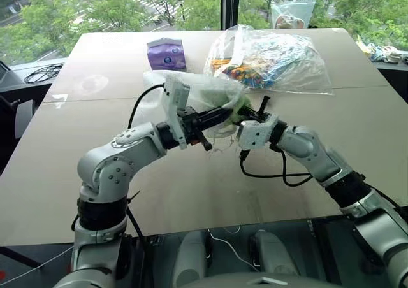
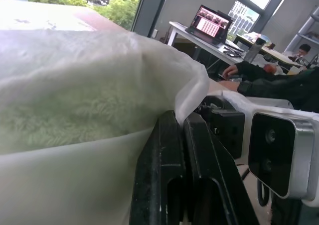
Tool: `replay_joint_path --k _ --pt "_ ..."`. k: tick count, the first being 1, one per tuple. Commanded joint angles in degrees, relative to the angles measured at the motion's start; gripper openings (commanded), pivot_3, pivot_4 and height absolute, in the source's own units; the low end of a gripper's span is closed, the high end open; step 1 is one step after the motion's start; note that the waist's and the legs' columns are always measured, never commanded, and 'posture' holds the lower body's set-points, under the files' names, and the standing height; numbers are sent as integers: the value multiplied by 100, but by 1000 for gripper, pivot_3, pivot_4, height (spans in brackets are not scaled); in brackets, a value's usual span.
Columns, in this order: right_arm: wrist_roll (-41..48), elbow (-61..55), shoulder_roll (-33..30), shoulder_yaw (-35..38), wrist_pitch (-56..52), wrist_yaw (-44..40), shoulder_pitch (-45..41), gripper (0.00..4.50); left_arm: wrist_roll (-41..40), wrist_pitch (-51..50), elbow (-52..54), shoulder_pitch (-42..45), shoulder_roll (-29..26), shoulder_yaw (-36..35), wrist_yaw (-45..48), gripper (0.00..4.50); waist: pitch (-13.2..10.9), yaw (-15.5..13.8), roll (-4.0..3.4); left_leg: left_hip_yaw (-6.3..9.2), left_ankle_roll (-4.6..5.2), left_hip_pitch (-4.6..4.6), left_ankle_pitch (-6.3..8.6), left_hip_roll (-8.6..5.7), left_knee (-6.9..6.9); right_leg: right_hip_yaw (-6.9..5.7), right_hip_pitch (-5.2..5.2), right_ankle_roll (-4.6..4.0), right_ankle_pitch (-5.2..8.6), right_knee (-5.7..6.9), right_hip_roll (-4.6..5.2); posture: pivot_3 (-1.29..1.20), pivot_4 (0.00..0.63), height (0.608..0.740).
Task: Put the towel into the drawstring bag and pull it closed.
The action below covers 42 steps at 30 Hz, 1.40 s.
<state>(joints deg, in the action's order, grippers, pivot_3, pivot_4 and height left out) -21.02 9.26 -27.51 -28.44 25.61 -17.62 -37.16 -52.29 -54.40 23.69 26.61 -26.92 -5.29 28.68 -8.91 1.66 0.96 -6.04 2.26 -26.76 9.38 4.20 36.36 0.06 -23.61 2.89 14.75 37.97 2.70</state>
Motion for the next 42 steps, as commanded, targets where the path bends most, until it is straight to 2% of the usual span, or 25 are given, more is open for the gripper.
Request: replay_joint_path --k 1,5,8,10,13,16,20,23,25,26,28,29,30,35,37,41,42 --pt "232 -152 306 129 289 -90 88 23 -31 95 234 11 18 108 103 0 -1 -10 2 0 -2 0 -1 0 0 0 0 0 0 0 0 0 150 740" --pt "2668 -762 1396 918 -1689 -545 598 23 -69 95 296 -32 30 163 193 0 0 -7 4 4 -8 6 -5 4 -2 -3 8 -1 -1 7 -2 0 150 740" --pt "5305 -1761 1817 1429 -4076 -899 885 23 -161 73 300 -88 8 70 246 0 0 -19 4 10 -10 7 -7 9 -1 -6 11 -2 -2 14 -4 0 150 740" --pt "6482 -2169 1993 1820 -5159 -737 916 23 -203 58 258 -113 -16 11 273 0 1 -51 6 15 -5 8 -4 23 0 -11 17 -2 -2 14 1 0 150 740" --pt "8072 -2115 2342 2621 -6309 139 737 23 -165 104 198 -151 -84 0 313 0 2 -84 5 21 15 10 10 20 1 -21 20 -5 -1 13 7 0 150 740" --pt "9245 -1746 2620 3243 -6999 1095 522 23 -175 154 208 -171 -107 -19 308 0 1 -82 4 21 16 11 11 15 0 -21 19 -8 0 14 7 0 150 740" --pt "10633 -1165 3151 3887 -7175 2831 326 23 -154 217 197 -176 -88 -29 262 0 1 -75 5 21 18 11 10 11 -3 -20 17 -7 -1 13 6 0 150 740" --pt "11111 -964 3529 4237 -6812 3987 184 23 -53 315 127 -177 -56 -42 202 0 1 -70 4 22 18 9 10 7 -5 -20 16 -6 -1 13 4 0 150 740" --pt "11323 -943 3634 4348 -6688 4458 101 997 25 402 71 -163 -26 -51 166 0 1 -72 4 22 19 6 10 6 -5 -20 14 -5 -1 11 4 0 150 740" --pt "11408 -983 3622 4326 -6717 4591 87 1185 111 483 12 -141 5 -55 119 0 1 -79 4 23 19 1 10 5 -5 -21 12 -5 -1 10 6 0 150 740" --pt "11331 -1122 3422 4139 -6950 4628 110 2223 274 628 -151 -73 73 -77 14 0 1 -71 4 24 20 -1 10 5 -4 -20 11 -4 -1 8 8 0 150 740" --pt "11296 -1172 3341 4070 -7035 4634 125 2507 327 675 -202 -52 99 -83 -19 0 1 -66 4 23 20 -1 10 5 -4 -20 11 -4 -1 7 8 0 150 740" --pt "11148 -1218 3140 3966 -7212 4644 179 3097 412 791 -294 -10 132 -116 -50 0 1 -62 4 23 20 -1 10 4 -4 -20 11 -4 -1 7 7 0 150 740" --pt "10762 -1384 2262 3669 -7840 4538 221 3097 525 1152 -638 240 352 -418 -246 0 0 -70 4 23 21 -3 10 5 -5 -21 9 -5 -1 6 6 0 150 740" --pt "10438 -1584 1812 3450 -8133 4112 231 3097 513 1220 -715 334 434 -523 -330 0 0 -72 4 22 21 -4 10 4 -4 -20 9 -4 -1 5 5 0 150 740" --pt "9575 -2338 746 2793 -8499 2494 458 3097 595 1282 -928 478 570 -613 -526 0 1 -82 4 22 22 -6 11 2 -5 -20 6 -4 -1 2 4 0 150 740" --pt "9315 -2805 325 2625 -8385 1640 593 3097 631 1294 -949 483 570 -596 -527 0 1 -83 4 22 23 -7 11 2 -5 -19 6 -4 0 1 2 0 150 740"
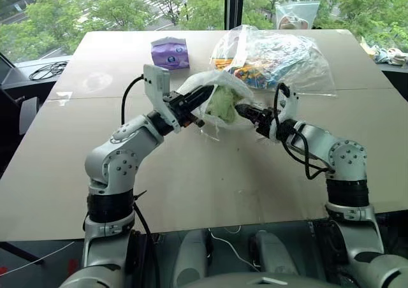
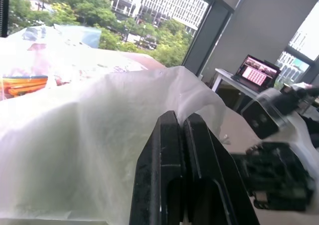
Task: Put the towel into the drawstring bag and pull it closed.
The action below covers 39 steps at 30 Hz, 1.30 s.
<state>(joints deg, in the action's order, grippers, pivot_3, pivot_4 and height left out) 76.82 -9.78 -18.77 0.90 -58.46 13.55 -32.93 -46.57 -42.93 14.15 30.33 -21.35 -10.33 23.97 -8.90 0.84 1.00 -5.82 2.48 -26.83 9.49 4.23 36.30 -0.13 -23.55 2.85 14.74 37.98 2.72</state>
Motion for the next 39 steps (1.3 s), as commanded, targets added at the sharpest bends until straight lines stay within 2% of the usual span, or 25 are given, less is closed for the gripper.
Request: replay_joint_path --k 1,3,4,7,9,12,15,18,21,26,33,35,37,38,39 --pt "-633 -1306 -895 -310 220 -2320 357 3097 85 151 -1 112 18 -80 -50 0 -1 -11 0 0 0 0 0 0 -1 1 0 0 0 -1 -1 0 150 740" --pt "-1019 -1771 -1499 -247 675 -3673 738 3097 101 134 18 105 34 -69 -54 0 -1 -33 0 4 1 -5 1 -1 -2 0 -1 1 1 -3 -3 0 150 740" --pt "-1202 -1818 -1658 -229 857 -4044 860 3097 105 127 23 105 42 -70 -55 0 -1 -34 2 4 3 -6 2 -2 -2 0 -1 2 1 -6 -3 0 150 740" --pt "-3258 -1511 -2771 -984 2058 -5166 1151 3097 117 88 16 92 75 -75 -53 0 -1 -19 5 0 4 -1 3 -4 4 2 1 1 1 -7 -3 0 150 740" --pt "-4341 -1011 -2986 -1481 2697 -5334 1063 3097 141 81 -6 91 86 -57 -42 0 -1 -10 7 0 3 3 3 -2 7 1 4 -14 10 -7 -3 0 150 740" --pt "-5526 -114 -2534 -1932 3417 -5008 782 3097 161 75 -21 103 100 -31 -33 0 0 12 10 -7 2 13 3 -2 9 11 5 -18 11 -2 -4 0 150 740" --pt "-5925 323 -1980 -1881 3594 -4824 683 3097 173 68 -27 119 105 -28 -21 0 -1 -7 9 -6 2 12 1 -1 9 18 0 0 0 5 -13 0 150 740" --pt "-6157 432 -1788 -1775 3673 -4926 698 3097 183 64 -26 121 112 -32 -16 0 -2 -64 10 -5 -2 4 0 -2 4 17 -1 2 0 1 -14 0 150 740" --pt "-6423 1359 -838 -1649 4093 -4316 257 3097 174 31 -1 103 107 -50 -26 0 -6 -38 26 -10 -10 3 -5 -3 6 15 1 3 -1 -4 -11 0 150 740" --pt "-6745 1732 -451 -1504 4313 -4215 128 1575 106 -56 -8 100 111 -123 -62 0 -6 -47 25 -11 -2 6 0 -3 9 10 4 2 -1 4 -10 0 150 740" --pt "-6918 1920 -164 -1425 4215 -4311 1 1575 173 -40 -36 77 134 -77 -53 0 -6 -17 25 -11 -3 6 -1 -2 9 8 4 2 -1 5 -8 0 150 740" --pt "-6976 1989 -142 -1331 4223 -4255 -2 1064 179 -34 -59 87 143 -85 -59 0 -6 -17 25 -11 -3 6 -1 -2 9 8 4 2 -1 6 -8 0 150 740" --pt "-7009 2027 -143 -1263 4237 -4267 -2 300 188 -36 -89 91 162 -91 -91 0 -6 -20 25 -12 -3 6 -1 -2 9 8 4 3 -1 5 -7 0 150 740" --pt "-7007 2021 -141 -1229 4218 -4277 5 99 191 -44 -101 88 175 -95 -117 0 -6 -22 25 -12 -3 7 -1 -3 9 8 4 2 -1 5 -7 0 150 740" --pt "-7005 2008 -141 -1200 4199 -4293 12 99 188 -63 -108 85 189 -100 -151 0 -6 -21 25 -15 -3 6 -1 -3 9 7 4 2 -1 5 -7 0 150 740"
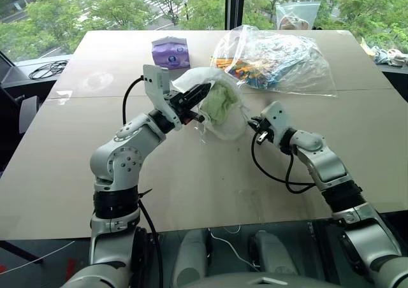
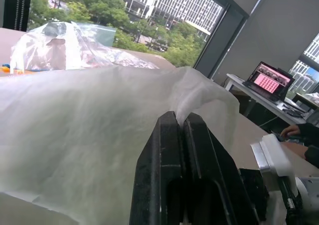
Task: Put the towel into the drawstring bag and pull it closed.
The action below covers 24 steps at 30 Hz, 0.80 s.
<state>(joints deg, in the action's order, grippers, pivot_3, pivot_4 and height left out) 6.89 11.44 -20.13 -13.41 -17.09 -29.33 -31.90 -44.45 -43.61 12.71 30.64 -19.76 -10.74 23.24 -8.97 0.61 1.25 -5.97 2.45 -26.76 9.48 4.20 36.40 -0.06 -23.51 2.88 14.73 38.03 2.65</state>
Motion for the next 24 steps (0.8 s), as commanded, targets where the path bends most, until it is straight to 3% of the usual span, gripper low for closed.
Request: replay_joint_path --k 1,10,15,20,24 --pt "-16 -144 -18 245 48 -36 -79 99 -25 -7 34 48 39 -56 -96 0 0 3 0 0 0 0 0 0 0 0 0 0 0 0 0 0 150 740" --pt "-31 -499 -194 455 -165 -106 3 99 -6 86 50 -156 -76 -90 211 0 0 9 0 -4 0 0 0 0 0 0 -1 0 0 1 0 0 150 740" --pt "-52 -549 -80 510 -278 11 -26 0 333 68 84 -301 -543 -171 256 2175 0 28 0 -5 0 2 1 1 0 -1 -1 -1 0 2 0 0 150 740" --pt "-91 -533 -20 513 -313 71 -29 0 -263 -48 422 -642 -1230 -836 900 2175 -1 40 -2 -4 -1 2 1 4 -4 2 -7 -1 0 2 1 0 150 740" --pt "-116 -451 -12 543 -282 61 -49 0 -65 -80 475 -1171 -1813 -937 1184 2175 -1 32 -3 -2 -2 3 2 4 -6 1 -8 -2 1 2 5 0 150 740"
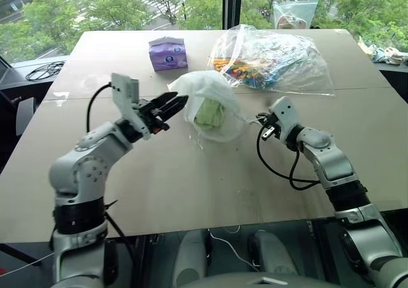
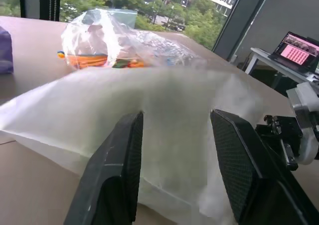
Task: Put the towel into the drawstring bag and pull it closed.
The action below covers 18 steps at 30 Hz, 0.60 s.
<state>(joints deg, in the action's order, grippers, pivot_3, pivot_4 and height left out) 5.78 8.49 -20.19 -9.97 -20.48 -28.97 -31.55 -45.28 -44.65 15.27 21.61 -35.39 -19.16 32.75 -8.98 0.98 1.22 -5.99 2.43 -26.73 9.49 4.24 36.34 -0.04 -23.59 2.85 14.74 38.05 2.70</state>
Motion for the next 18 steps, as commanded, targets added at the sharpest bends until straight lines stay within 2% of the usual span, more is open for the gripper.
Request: replay_joint_path --k 1,4,8,12,18 --pt "-12 -128 -1 199 67 25 -96 0 78 36 233 -410 -343 -87 292 2175 0 -6 0 0 0 0 0 -1 0 -1 1 -1 0 0 2 0 150 740" --pt "-31 -67 25 180 99 3 -134 0 61 69 355 -790 -464 -79 463 2175 0 -11 0 -1 -2 2 2 0 -1 -1 1 -4 2 0 10 0 150 740" --pt "-53 -11 78 162 120 -19 -195 0 597 313 393 -1079 -468 540 567 2175 0 -14 0 -1 -22 1 14 3 -2 -3 1 -17 9 1 16 0 150 740" --pt "-72 9 96 172 130 -37 -221 0 1056 636 88 -993 -98 1284 578 2175 1 -18 -1 -3 -22 1 14 1 -2 -3 1 -18 9 1 17 0 150 740" --pt "-80 -51 80 230 102 -23 -196 0 1659 1086 -702 -533 414 1734 452 2175 1 -19 -1 -7 1 1 0 -1 -2 -3 -2 -3 1 4 4 0 150 740"
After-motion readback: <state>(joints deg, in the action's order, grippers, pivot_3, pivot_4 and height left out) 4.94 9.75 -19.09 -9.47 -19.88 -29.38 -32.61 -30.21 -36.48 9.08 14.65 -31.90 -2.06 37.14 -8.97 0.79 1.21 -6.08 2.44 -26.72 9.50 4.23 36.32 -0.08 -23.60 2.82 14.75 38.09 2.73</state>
